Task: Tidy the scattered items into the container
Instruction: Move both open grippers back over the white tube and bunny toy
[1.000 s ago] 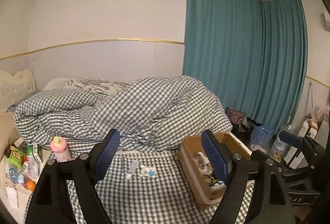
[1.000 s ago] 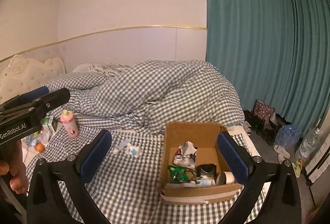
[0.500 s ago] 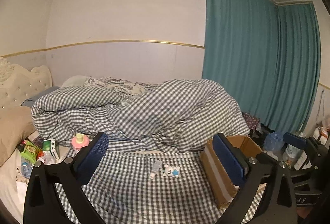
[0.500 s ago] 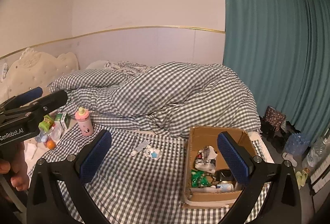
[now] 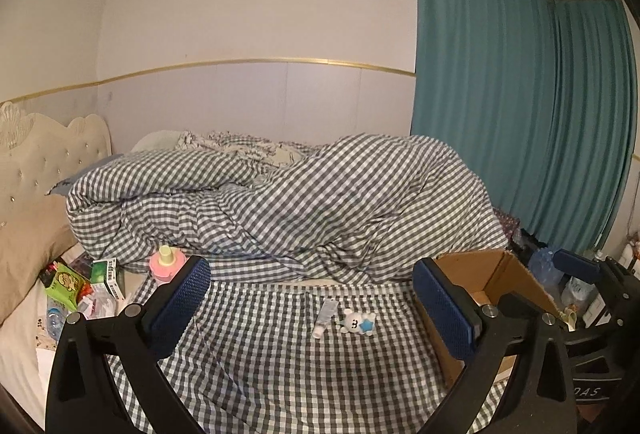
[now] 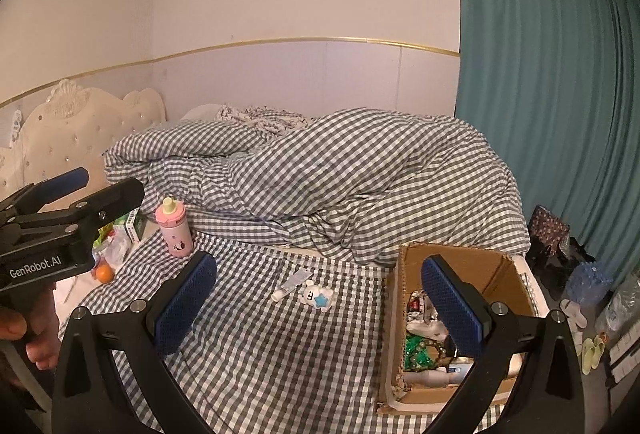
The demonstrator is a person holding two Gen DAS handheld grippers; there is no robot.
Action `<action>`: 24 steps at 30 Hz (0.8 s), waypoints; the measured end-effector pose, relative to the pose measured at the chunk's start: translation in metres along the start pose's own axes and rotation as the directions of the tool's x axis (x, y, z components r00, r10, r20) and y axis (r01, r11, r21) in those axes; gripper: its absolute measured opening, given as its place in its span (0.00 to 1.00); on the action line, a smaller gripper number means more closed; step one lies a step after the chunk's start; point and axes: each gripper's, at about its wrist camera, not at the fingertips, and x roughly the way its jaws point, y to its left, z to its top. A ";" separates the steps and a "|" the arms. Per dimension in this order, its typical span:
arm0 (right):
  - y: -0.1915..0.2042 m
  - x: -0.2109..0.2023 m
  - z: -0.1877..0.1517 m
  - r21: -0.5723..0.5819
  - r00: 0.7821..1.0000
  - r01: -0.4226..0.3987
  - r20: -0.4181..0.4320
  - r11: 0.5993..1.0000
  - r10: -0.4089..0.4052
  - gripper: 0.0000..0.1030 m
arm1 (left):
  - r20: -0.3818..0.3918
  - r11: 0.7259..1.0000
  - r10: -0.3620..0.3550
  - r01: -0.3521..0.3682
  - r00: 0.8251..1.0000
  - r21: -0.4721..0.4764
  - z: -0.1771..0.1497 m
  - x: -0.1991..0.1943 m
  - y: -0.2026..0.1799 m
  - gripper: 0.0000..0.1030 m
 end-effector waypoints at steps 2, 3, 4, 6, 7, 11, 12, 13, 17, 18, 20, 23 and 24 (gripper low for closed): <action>0.000 0.010 -0.002 -0.001 1.000 0.000 -0.009 1.000 0.000 1.00 | -0.016 1.000 0.002 -0.002 1.000 -0.001 -0.003 0.010 0.002 1.00; 0.000 0.017 -0.003 0.000 1.000 0.000 -0.017 1.000 0.000 1.00 | -0.022 1.000 0.001 -0.001 1.000 -0.001 -0.004 0.015 0.004 1.00; -0.001 0.023 -0.005 0.001 1.000 -0.001 -0.023 1.000 0.001 1.00 | -0.031 1.000 0.001 -0.001 1.000 -0.002 -0.007 0.021 0.005 1.00; -0.001 0.036 -0.008 0.003 0.999 -0.001 -0.040 1.000 0.001 1.00 | -0.048 1.000 0.004 -0.004 0.999 -0.003 -0.010 0.032 0.008 1.00; -0.002 0.042 -0.009 0.005 0.999 -0.003 -0.048 1.000 0.003 1.00 | -0.058 1.000 0.006 -0.006 0.998 -0.003 -0.012 0.038 0.009 1.00; -0.004 0.068 -0.016 0.008 0.997 -0.011 -0.082 1.000 0.012 1.00 | -0.093 1.000 0.015 -0.016 0.996 -0.010 -0.021 0.062 0.016 1.00; -0.004 0.076 -0.017 0.007 0.996 -0.014 -0.093 1.000 0.015 1.00 | -0.100 1.000 0.017 -0.018 0.995 -0.011 -0.022 0.066 0.017 1.00; -0.004 0.083 -0.018 0.005 0.995 -0.016 -0.101 1.000 0.017 1.00 | -0.107 1.000 0.020 -0.021 0.994 -0.011 -0.023 0.071 0.019 1.00; -0.006 0.107 -0.021 0.009 0.992 -0.023 -0.124 1.000 0.024 1.00 | -0.137 0.999 0.032 -0.033 0.990 -0.007 -0.031 0.095 0.025 1.00; -0.007 0.114 -0.023 0.014 0.991 -0.027 -0.134 1.000 0.029 1.00 | -0.147 0.999 0.034 -0.036 0.989 -0.006 -0.034 0.102 0.026 1.00; -0.009 0.126 -0.027 0.034 0.989 -0.029 -0.147 0.999 0.033 1.00 | -0.164 0.999 0.037 -0.038 0.986 -0.006 -0.039 0.113 0.029 1.00; -0.012 0.144 -0.032 0.047 0.985 -0.032 -0.170 0.998 0.039 1.00 | -0.193 0.999 0.040 -0.041 0.980 -0.002 -0.047 0.132 0.033 1.00; -0.013 0.151 -0.034 0.047 0.983 -0.030 -0.178 0.998 0.038 1.00 | -0.203 0.999 0.040 -0.041 0.978 -0.001 -0.050 0.139 0.034 1.00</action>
